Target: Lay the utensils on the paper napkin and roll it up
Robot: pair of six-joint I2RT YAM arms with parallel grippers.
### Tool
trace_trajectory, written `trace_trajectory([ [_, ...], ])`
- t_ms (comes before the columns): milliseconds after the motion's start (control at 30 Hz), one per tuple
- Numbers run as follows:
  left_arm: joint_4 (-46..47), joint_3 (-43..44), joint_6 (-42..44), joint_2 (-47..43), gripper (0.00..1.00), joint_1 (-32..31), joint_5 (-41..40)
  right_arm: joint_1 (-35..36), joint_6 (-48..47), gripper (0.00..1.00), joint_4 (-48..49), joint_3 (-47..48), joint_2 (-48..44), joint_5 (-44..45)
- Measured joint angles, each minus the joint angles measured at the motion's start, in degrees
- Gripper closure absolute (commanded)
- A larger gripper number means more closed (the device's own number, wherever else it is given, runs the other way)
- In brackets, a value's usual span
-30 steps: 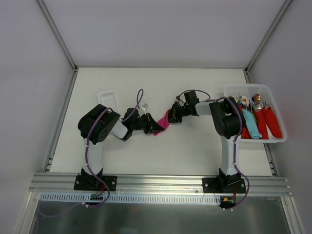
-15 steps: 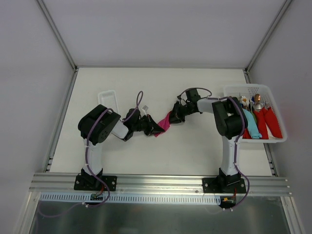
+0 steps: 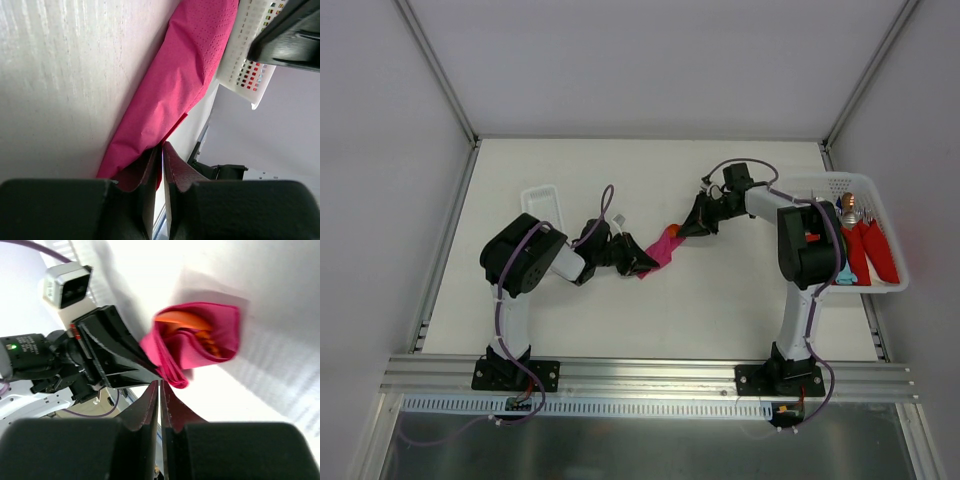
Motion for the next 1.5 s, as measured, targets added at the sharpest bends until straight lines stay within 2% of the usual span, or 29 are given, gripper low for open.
trace_trajectory([
  [200,-1.2,1.0,0.0,0.1,0.84,0.0,0.1,2.5,2.3,0.87,2.2,2.6,-0.9,-0.7],
  [500,0.3,1.3,0.2,0.2,0.59,0.0,1.2,8.7,4.6,0.83,4.1,4.9,-0.7,0.1],
  [667,1.7,1.3,0.2,0.2,0.52,0.0,1.7,10.0,3.9,0.86,3.6,6.0,1.8,2.1],
  [1100,3.7,1.2,-0.3,0.6,0.51,0.0,2.5,9.9,-2.3,0.88,-3.0,6.8,6.7,6.3],
  [1333,8.0,0.5,-2.5,2.3,0.52,0.6,3.2,8.5,-2.3,0.81,-4.1,8.4,8.5,3.2],
  [1500,9.3,0.3,-3.3,2.8,0.54,0.8,3.5,4.7,0.4,0.81,-2.1,8.4,8.6,-0.2],
])
